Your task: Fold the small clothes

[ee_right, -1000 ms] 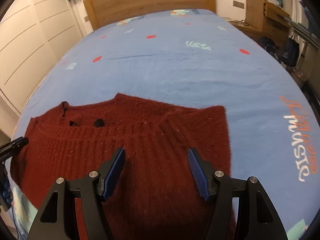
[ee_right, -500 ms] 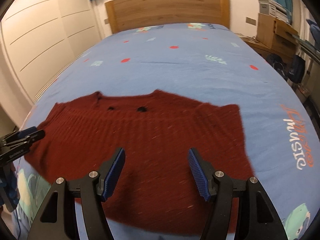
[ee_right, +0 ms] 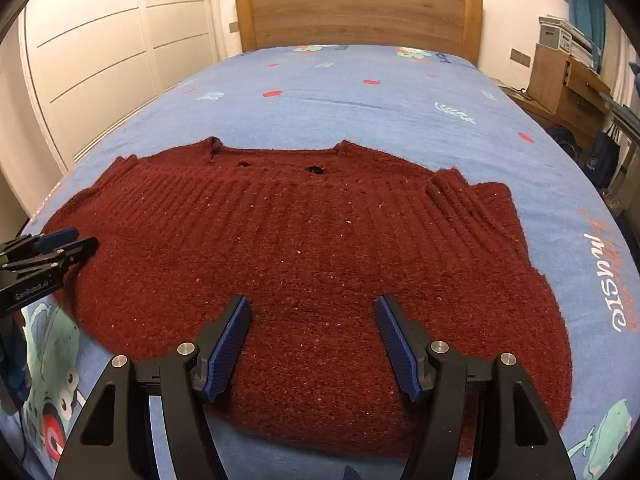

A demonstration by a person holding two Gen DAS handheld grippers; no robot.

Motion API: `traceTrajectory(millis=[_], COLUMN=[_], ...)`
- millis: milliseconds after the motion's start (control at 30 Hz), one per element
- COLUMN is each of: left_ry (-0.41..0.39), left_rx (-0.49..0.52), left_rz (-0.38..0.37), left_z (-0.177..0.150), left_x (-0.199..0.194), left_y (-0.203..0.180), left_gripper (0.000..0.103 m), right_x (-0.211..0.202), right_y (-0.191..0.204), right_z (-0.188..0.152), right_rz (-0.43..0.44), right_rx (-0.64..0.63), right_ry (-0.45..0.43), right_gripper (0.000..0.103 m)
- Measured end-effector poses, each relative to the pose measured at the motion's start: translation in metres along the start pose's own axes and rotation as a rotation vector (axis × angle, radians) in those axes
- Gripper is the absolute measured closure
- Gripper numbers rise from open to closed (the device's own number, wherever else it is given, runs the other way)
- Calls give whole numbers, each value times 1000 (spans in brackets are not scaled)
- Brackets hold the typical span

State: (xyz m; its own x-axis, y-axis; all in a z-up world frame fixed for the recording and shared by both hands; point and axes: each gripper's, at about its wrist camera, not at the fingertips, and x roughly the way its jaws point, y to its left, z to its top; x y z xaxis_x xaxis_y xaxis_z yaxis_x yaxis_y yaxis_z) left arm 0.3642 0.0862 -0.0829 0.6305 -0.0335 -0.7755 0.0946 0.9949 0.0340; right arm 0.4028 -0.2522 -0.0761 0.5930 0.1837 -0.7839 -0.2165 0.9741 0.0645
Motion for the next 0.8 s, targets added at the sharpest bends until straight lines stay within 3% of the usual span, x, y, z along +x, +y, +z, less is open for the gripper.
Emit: traceTrajectory(millis=[467, 800], left_ry=[18, -10], left_rx=[-27, -42], left_rz=[3, 8], left_z=[-2, 0], left_x=[-13, -54], left_y=[4, 0], left_gripper=[59, 59], right_x=[-30, -75], right_y=[-49, -68], right_z=[-11, -44], right_rz=[-81, -32], right_rx=[129, 316], right_ry=[14, 21], right_gripper=[36, 35])
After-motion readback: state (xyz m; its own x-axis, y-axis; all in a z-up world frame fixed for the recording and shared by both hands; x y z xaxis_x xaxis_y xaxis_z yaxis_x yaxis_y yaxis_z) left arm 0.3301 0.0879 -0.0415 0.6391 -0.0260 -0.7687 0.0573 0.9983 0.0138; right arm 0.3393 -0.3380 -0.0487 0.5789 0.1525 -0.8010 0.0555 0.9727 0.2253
